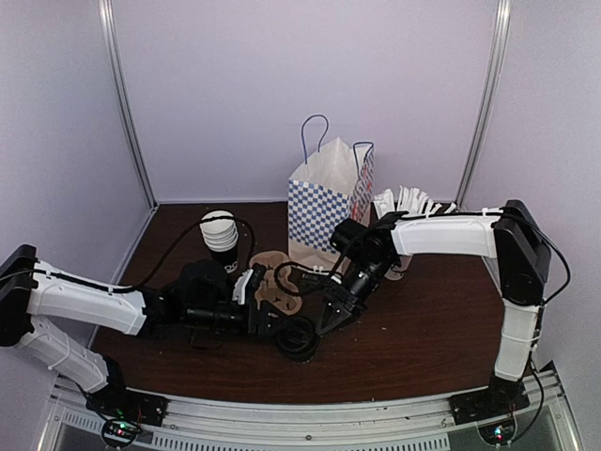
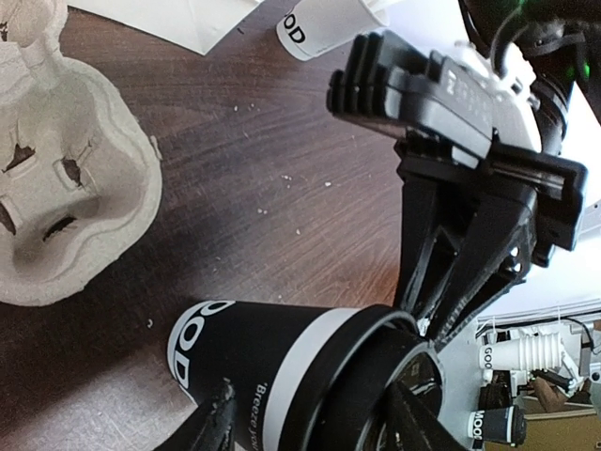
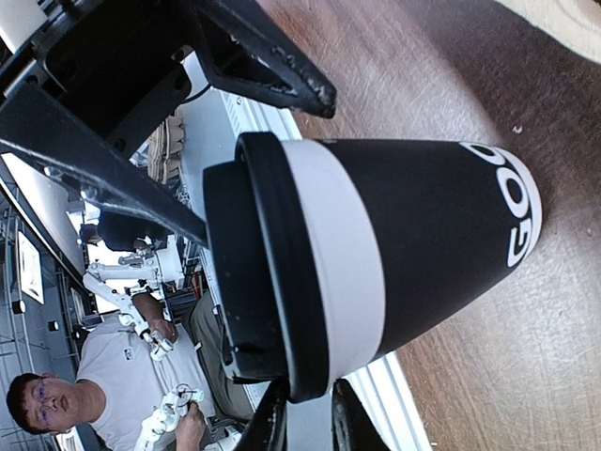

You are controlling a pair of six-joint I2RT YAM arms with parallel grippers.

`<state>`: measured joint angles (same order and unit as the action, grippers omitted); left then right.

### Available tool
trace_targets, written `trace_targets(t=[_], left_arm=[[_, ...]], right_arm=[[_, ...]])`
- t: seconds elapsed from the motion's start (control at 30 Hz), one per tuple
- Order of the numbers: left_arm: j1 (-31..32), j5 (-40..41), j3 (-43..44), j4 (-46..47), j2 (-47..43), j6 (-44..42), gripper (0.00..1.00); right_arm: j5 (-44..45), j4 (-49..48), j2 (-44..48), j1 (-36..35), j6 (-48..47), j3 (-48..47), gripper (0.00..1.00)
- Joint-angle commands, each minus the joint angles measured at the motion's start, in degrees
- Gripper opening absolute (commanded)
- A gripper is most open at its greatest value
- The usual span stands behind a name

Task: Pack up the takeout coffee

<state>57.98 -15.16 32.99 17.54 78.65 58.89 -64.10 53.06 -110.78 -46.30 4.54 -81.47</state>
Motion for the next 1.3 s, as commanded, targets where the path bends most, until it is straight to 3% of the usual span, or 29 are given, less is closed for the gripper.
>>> trace_targets(t=[0.0,0.37,0.57,0.9,1.03,1.27], left_arm=[[0.49,0.88,-0.99,-5.70,-1.22,-2.81,0.55],[0.55,0.08,0.36,-3.87,-4.16,-6.58,0.63],[0.54,2.48,1.11,-9.28,-2.13,-6.18,0.60],[-1.04,4.03,-5.85,-5.49,-3.03,-5.04,0.59],[-1.71,4.55,-7.14,-4.60,-2.69,-5.06,0.59],[-1.84,4.97,-8.04,-3.61,-2.22,-5.09,0.59]], right_arm=[[6.88,-2.99,-0.97,0.25,-0.14,0.33,0.17],[1.93,-1.55,-6.24,2.54,-0.44,-5.78,0.17],[0.25,-1.12,-8.13,2.63,0.19,-7.92,0.17],[-6.11,-13.33,-9.74,2.68,8.96,0.95,0.12],[-5.24,-18.72,-10.57,2.53,13.00,4.94,0.10],[2.81,-16.17,-8.98,1.58,11.29,5.29,0.09]])
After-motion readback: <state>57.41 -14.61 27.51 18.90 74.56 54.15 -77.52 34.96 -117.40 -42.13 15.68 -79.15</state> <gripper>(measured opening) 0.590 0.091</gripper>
